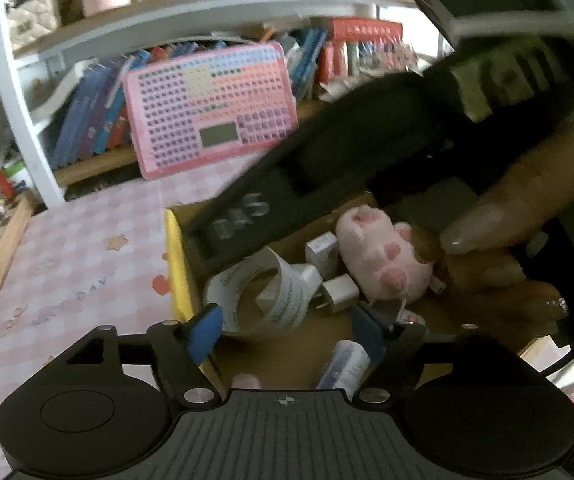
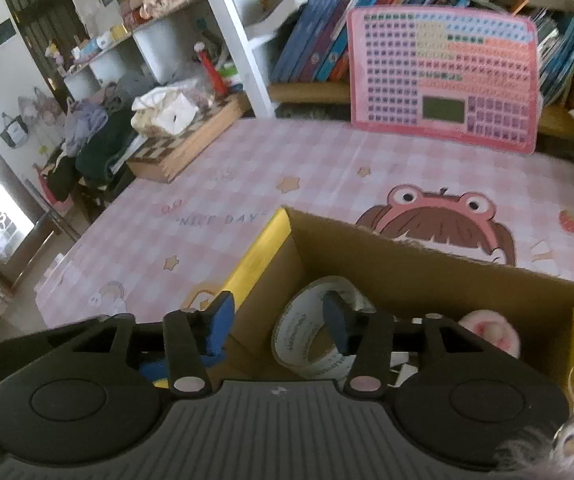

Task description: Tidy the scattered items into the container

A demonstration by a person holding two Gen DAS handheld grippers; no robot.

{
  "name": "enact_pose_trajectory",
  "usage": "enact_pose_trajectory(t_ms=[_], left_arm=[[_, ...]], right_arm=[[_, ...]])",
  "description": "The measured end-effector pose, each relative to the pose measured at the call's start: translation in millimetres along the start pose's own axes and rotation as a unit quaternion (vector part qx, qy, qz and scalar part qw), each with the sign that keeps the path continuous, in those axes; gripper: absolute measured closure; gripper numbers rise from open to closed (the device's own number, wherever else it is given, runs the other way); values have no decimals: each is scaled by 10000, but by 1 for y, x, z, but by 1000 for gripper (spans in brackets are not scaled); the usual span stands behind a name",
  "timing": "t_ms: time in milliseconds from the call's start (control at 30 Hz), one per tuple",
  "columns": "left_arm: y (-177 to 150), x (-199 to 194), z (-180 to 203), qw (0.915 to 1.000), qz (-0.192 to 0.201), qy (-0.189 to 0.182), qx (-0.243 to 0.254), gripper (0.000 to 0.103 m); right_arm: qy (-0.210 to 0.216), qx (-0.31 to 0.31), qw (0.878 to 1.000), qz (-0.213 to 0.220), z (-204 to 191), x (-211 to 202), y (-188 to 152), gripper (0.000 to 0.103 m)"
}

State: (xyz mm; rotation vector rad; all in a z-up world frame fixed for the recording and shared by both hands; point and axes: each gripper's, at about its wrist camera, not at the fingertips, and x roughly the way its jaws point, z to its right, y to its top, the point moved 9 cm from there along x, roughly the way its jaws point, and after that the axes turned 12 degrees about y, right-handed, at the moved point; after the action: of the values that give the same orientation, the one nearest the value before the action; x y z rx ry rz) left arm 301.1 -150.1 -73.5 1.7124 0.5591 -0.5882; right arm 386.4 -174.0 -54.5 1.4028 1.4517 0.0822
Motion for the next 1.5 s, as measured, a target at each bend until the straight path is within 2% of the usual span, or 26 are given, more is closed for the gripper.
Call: enact_pose_trajectory(t_ms=[433,600,733,833,1033,1500], left_arm=[[-7,-48,-42,9960,358,419,-708,19],[-9,-62,-57,9925,538,555,-944,18],[-12,-80,-67,9875,838,623,-1183,11],[-16,-90,-72,9859,975,616,-1215,10],[-36,-107,-80,9846,1021,678,-1244,7],[-103,-161,-108,9794,1074,1053,-1349,0]], right_arm=[[-414,-118,9977,525,-9,-51,-14,44],[-748,-154,9946,705,-11,-70,-23,41],[-1093,-181,9892,962,-15,-85,-31,34],[-1370,-217,9837,1140,-23,-95,-41,30],[-1774,-328,9749,1302,-48,-102,-69,21],[-2136,11,9680,1318,-113,-98,-144,16]])
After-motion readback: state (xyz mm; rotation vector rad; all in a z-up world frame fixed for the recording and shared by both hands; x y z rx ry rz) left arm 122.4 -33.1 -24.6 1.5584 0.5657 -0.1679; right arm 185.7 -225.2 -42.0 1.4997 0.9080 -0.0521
